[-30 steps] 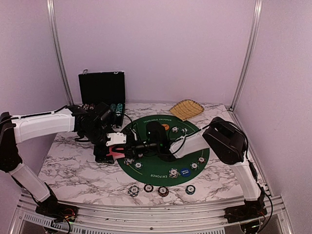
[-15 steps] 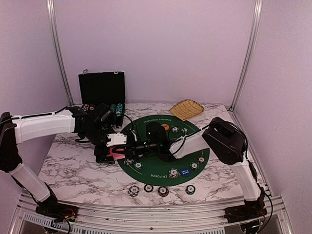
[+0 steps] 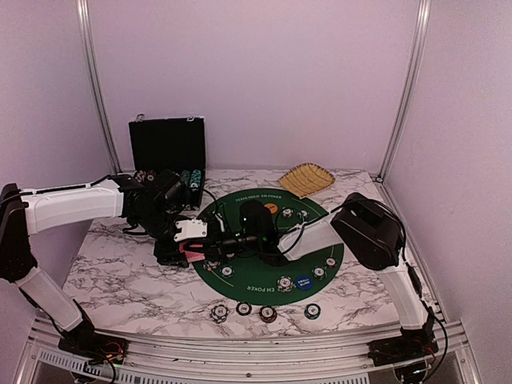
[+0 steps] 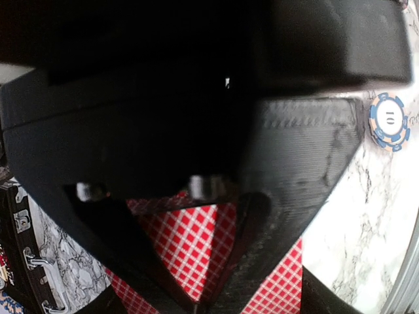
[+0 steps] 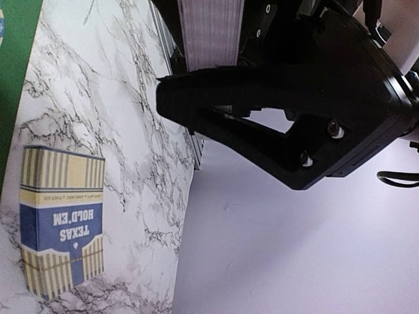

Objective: Distribute texas hold em gaming equipment

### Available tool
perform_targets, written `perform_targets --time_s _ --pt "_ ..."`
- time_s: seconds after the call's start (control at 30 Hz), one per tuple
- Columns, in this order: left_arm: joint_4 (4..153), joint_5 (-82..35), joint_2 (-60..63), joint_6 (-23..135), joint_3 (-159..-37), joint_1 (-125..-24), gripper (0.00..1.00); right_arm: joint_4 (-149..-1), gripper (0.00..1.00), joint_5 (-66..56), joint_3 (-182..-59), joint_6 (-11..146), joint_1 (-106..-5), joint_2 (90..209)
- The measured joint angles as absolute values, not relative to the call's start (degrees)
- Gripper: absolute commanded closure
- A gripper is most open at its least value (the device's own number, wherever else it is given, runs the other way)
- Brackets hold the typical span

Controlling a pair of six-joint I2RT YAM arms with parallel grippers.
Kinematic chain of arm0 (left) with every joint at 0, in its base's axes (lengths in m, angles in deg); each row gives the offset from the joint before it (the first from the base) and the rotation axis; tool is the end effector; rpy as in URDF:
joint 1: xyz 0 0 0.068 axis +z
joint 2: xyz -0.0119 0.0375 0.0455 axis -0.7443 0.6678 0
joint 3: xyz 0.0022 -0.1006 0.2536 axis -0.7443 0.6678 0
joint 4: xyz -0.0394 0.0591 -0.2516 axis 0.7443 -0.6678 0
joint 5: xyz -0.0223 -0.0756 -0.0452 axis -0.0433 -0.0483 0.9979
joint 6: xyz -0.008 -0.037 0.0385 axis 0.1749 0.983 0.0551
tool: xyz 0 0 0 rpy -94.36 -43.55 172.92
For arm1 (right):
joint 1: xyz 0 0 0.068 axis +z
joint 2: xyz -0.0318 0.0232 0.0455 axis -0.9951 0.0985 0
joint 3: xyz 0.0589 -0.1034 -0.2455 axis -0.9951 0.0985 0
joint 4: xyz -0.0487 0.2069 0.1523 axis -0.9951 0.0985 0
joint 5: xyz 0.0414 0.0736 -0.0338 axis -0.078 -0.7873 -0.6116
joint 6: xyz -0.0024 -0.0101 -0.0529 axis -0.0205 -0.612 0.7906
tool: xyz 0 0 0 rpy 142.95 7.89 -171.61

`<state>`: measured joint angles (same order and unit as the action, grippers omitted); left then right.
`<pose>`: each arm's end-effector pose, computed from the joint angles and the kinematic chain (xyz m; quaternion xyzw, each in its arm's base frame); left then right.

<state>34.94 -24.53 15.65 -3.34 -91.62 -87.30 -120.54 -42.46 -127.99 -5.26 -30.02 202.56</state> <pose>0.2386 -0.2004 0.2343 0.6806 0.6983 -0.0456 0.2168 0.2729 0.4231 0.1387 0.0986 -0.7276 -0.6786 0.0181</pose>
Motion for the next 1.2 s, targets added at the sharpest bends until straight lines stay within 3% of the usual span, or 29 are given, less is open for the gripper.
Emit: perform_targets --time_s 0.23,0.5,0.63,1.2 --pt "34.73 -24.08 15.58 -2.29 -91.77 -86.86 0.4 -119.75 0.98 -41.7 -128.32 -4.1 -30.02 202.61" --pt "34.42 -24.27 15.58 -2.53 -91.82 -86.76 0.53 -117.2 0.63 -41.15 -128.85 -1.06 -29.98 202.54" --pt "33.87 -24.25 15.58 -2.77 -91.88 -86.76 0.56 -115.32 0.52 -41.04 -128.87 -0.04 -29.98 202.54" --pt "32.41 -24.27 15.58 -2.99 -92.67 -86.76 0.61 -115.93 0.35 -41.63 -128.96 -1.28 -29.98 202.54"
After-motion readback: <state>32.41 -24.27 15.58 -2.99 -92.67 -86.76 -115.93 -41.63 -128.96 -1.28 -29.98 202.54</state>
